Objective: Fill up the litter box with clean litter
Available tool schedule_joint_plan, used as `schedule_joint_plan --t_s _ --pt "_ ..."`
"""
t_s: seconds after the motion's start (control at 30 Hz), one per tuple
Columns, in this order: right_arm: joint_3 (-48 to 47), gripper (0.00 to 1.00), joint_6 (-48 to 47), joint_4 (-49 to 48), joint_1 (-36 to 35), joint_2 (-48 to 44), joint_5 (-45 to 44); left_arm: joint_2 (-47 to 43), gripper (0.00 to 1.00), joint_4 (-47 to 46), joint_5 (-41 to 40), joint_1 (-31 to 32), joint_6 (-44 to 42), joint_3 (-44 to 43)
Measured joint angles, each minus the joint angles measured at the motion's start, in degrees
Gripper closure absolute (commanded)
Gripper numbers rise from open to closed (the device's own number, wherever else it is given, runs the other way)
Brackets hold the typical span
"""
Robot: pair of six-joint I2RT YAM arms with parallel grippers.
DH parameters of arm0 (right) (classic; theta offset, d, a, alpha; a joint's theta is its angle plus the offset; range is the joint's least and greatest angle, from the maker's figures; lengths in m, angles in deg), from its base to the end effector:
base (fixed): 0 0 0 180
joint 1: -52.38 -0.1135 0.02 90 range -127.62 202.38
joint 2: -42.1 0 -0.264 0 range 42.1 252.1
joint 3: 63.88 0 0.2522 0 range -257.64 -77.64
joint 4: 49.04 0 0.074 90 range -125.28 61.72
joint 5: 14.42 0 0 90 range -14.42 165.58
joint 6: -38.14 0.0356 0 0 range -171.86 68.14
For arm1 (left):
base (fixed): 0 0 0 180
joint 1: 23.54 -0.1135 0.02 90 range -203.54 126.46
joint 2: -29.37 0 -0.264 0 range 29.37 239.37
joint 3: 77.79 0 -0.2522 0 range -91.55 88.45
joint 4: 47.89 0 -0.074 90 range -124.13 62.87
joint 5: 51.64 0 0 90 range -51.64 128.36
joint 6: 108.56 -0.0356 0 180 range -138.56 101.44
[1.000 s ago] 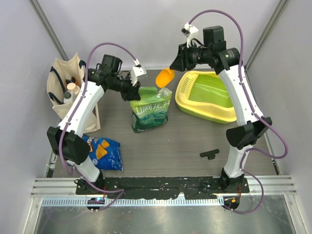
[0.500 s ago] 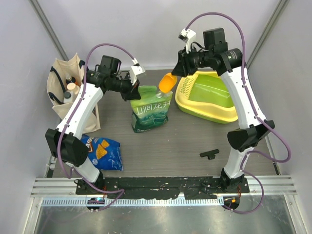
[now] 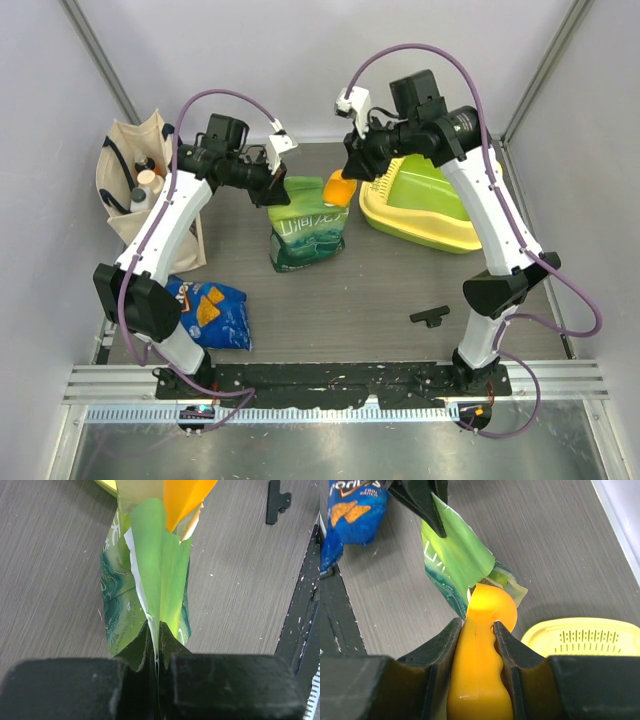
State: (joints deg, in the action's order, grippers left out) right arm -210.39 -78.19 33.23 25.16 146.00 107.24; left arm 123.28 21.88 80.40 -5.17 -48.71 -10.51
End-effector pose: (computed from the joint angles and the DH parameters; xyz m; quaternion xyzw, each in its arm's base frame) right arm 0.3021 0.1764 0.4739 -0.4958 0.7251 0.2501 0.4072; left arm 0.3152 -0.1298 0.3802 0.4708 0.7529 -0.3043 0.3449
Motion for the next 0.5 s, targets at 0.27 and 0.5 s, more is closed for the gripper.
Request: schedule_joint_plan --t_s 0.27,0.5 --pt "-5.4 0.99 -6.5 4.7 -1.9 3.5 -3.5 -0.3 1.0 -1.5 0.5 0.0 1.6 1.1" --pt "-0.9 0.99 0.1 1.2 -2.1 3.8 -10.1 -4.6 1.0 -9.5 1.4 0.5 7.4 8.6"
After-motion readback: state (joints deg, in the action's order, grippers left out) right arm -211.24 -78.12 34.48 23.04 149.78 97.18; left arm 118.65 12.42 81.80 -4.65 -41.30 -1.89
